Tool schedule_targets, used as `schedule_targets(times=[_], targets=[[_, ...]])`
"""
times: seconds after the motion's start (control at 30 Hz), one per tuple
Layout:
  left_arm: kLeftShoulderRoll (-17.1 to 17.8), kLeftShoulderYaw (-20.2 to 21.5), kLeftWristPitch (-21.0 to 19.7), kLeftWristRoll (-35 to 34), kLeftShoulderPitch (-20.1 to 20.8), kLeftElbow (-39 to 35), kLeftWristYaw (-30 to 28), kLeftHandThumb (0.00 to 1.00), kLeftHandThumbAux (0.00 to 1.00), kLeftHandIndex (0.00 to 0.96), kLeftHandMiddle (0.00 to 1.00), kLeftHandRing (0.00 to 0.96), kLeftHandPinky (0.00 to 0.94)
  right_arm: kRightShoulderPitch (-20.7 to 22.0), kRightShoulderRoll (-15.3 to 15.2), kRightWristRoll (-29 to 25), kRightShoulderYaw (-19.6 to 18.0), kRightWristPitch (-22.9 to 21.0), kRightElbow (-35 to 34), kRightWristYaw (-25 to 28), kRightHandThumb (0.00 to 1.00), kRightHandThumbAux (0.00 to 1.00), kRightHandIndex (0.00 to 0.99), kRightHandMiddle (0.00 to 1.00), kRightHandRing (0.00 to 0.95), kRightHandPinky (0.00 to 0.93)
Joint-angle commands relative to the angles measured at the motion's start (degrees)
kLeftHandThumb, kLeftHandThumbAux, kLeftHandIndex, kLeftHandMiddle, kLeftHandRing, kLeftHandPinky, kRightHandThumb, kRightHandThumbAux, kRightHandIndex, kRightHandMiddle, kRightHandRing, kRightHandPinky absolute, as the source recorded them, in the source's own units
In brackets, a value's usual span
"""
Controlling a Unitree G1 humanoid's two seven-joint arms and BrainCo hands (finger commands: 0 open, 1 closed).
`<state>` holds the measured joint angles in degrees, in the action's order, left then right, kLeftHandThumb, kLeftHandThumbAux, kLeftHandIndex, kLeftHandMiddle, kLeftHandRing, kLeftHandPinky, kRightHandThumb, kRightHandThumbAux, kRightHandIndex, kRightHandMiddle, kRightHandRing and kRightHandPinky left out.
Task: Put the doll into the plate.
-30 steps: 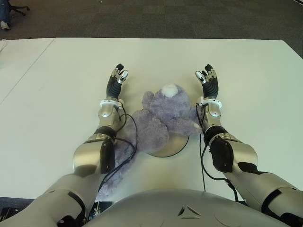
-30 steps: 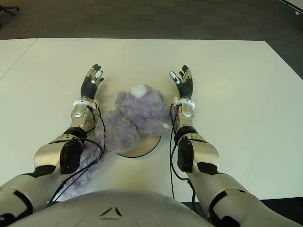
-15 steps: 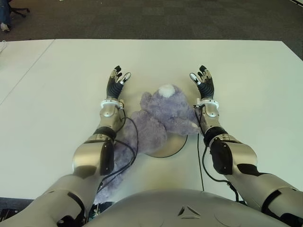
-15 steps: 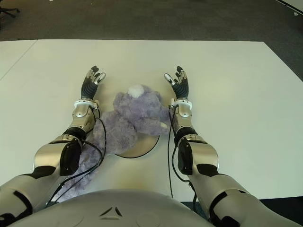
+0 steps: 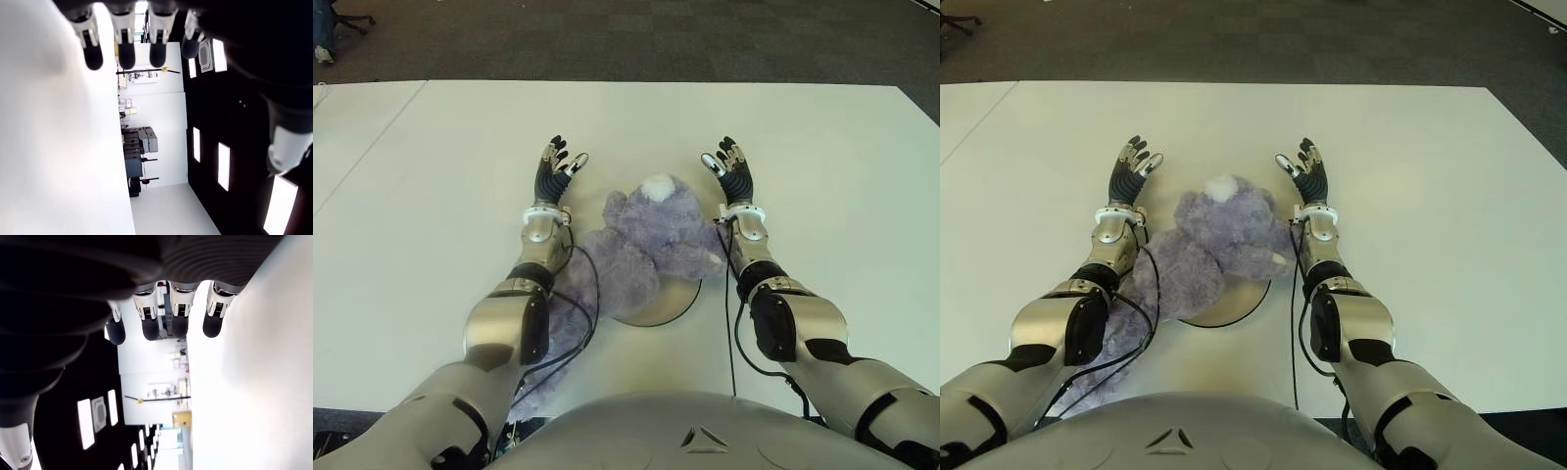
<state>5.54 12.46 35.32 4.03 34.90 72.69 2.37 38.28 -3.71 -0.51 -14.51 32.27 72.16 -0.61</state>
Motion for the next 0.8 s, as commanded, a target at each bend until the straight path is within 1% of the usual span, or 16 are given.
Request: schedule_targets(times=[0.03,0.13,0.3,0.5,0.67,0.8], targets=[[-1.55,0.25,-6.06,-0.18,-7.84,5.00,-0.88,0.000,0.567,0.063,0.104,0.104,0.135,-9.31,1.61,-0.11,-0.41,-8.14,5.45,0.31,0.000,0.648,0.080,0.064,0.043,0.076],[-1.50,0.51,-6.18,-0.51,-7.75,4.99,-1.34,0.000,0.567,0.065,0.109,0.108,0.141,-9.22,1.73,-0.22,-0.58,-8.45,5.43,0.33,0.000,0.673,0.087,0.076,0.058,0.096],[-1.65,1.21,-6.35,-1.37,-7.58,4.95,-2.21,0.000,0.575,0.071,0.111,0.110,0.143,-9.25,1.87,-0.17,-0.64,-8.57,5.42,0.24,0.000,0.721,0.099,0.091,0.073,0.104],[-1.85,1.42,-6.98,-1.75,-7.21,4.93,-1.73,0.000,0.583,0.071,0.109,0.110,0.141,-9.19,1.87,0.48,-0.08,-9.44,5.44,-0.83,0.000,0.786,0.106,0.102,0.090,0.116],[-1.83,1.33,-7.75,-1.81,-7.05,4.94,-1.41,0.000,0.583,0.068,0.106,0.108,0.134,-9.14,1.85,1.04,0.49,-9.73,5.41,-1.84,0.000,0.798,0.108,0.105,0.095,0.124],[-1.72,1.39,-8.67,-2.02,-6.89,4.96,-1.47,0.000,0.611,0.066,0.106,0.108,0.141,-9.02,1.90,1.37,0.85,-10.00,5.41,-2.48,0.000,0.812,0.102,0.106,0.099,0.123]])
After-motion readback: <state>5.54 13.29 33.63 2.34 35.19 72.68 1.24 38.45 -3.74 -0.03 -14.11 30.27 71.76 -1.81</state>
